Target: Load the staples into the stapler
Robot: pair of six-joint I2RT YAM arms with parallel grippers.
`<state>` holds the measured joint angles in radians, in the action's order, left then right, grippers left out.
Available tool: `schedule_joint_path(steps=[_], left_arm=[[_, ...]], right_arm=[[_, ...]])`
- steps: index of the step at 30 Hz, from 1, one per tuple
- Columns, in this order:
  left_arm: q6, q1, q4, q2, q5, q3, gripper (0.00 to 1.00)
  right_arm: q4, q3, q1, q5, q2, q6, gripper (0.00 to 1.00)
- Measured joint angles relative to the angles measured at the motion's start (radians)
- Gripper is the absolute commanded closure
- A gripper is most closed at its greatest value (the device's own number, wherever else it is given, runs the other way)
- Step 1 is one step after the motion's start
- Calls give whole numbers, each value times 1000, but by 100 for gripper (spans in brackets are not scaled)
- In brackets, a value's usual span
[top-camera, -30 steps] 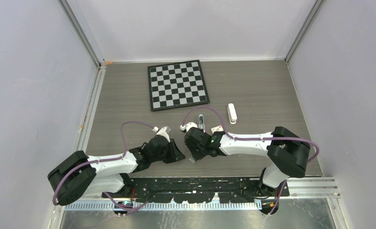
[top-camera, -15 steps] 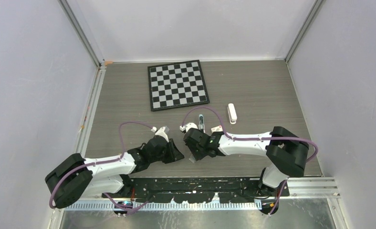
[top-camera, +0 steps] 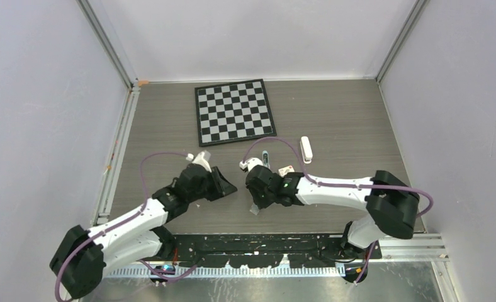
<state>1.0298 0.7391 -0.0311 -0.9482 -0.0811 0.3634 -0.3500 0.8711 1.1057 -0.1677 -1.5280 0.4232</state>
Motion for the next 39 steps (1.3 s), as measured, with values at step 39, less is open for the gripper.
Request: schedule_joint_path(steps=[39], left_arm=[[-187, -277, -334, 143, -266, 140, 66]], right_arm=[[-536, 224, -103, -389, -93, 186, 64]])
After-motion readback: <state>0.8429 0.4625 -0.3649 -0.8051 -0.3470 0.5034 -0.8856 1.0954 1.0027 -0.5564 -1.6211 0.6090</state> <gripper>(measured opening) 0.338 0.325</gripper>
